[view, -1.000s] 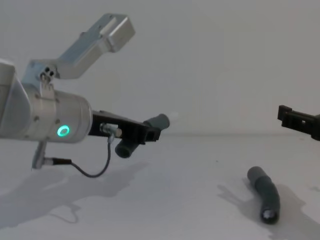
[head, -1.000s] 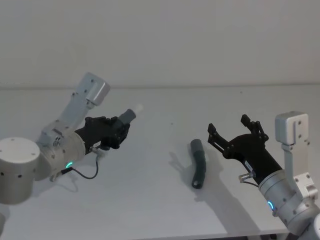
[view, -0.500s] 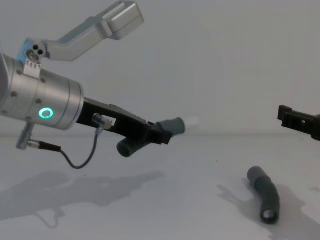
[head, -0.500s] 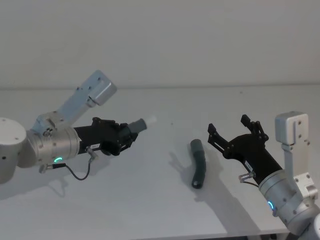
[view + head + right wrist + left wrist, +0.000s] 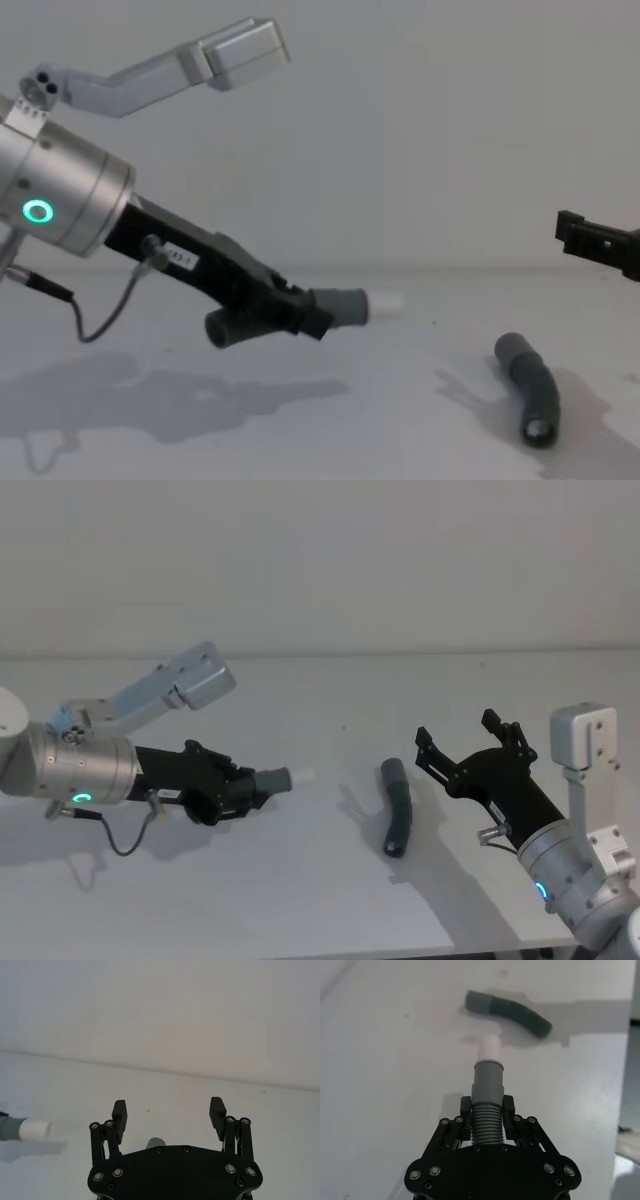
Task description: Use both hands to pick up one end of the pipe from the table, align the ends, and insert them.
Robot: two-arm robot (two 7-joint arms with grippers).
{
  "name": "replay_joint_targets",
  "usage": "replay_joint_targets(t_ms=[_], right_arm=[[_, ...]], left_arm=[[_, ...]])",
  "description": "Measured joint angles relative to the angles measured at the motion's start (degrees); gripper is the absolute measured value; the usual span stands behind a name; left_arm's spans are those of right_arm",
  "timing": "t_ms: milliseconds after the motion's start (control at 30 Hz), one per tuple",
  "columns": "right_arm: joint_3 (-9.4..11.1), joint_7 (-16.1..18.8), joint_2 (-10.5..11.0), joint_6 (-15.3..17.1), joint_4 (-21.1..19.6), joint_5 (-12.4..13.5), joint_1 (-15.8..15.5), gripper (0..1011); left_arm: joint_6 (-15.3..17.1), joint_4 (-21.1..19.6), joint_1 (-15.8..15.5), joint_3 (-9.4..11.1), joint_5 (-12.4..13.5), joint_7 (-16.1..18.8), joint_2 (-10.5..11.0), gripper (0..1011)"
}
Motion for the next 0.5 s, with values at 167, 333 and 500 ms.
replay_joint_targets(t_ms=[167, 333, 500], right_arm=[[0.00, 0.00, 0.00, 0.00, 0.00, 0.00, 0.00, 1002], [0.00, 0.00, 0.00, 0.00, 0.00, 0.00, 0.00, 1002], [0.00, 0.00, 0.00, 0.00, 0.00, 0.00, 0.00, 1002]], left_arm=[[0.00, 0.91, -1.46, 1.34, 0.00, -3.30, 1.47, 327], [-0.53, 1.83, -2.29, 2.06, -0.27, -5.25, 2.49, 327], [-1.62, 2.74, -2.67, 2.27, -0.83, -6.37, 3.10, 327]])
